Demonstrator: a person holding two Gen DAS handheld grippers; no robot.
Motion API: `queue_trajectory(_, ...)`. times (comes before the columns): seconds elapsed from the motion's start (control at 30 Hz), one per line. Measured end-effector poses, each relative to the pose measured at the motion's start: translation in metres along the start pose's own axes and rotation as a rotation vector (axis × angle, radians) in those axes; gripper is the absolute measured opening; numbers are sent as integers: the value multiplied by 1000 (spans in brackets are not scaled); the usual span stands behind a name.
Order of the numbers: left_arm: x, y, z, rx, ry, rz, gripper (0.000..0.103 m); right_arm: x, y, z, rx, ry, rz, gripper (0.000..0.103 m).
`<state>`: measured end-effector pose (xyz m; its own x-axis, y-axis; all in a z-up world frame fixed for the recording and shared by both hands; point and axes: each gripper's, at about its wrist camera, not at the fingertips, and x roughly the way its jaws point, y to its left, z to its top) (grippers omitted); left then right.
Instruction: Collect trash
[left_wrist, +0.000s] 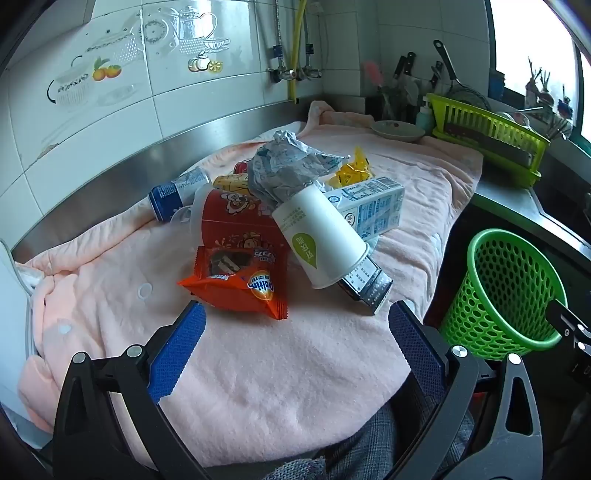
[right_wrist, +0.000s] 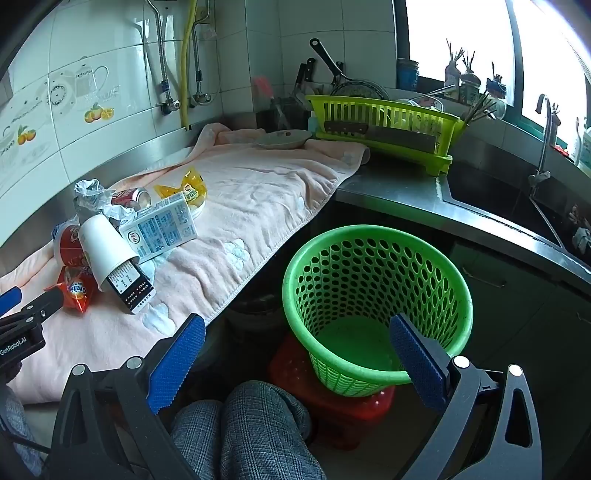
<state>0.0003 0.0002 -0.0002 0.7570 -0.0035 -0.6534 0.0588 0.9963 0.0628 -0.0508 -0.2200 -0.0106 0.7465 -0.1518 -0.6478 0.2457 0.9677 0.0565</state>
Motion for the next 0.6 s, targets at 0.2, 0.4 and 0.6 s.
queue_trajectory(0.2, 0, 1, 1, 0, -2, -1, 98, -3, -1, -1, -1, 5, 0, 97)
queue_trajectory(0.4, 0, 0, 0, 2, -3, 3, 98, -3, -1, -2, -4, 2, -1, 97)
queue_trajectory(0.6, 0, 0, 0, 2, -2, 3, 98, -1, 3, -3, -9, 5, -1, 97)
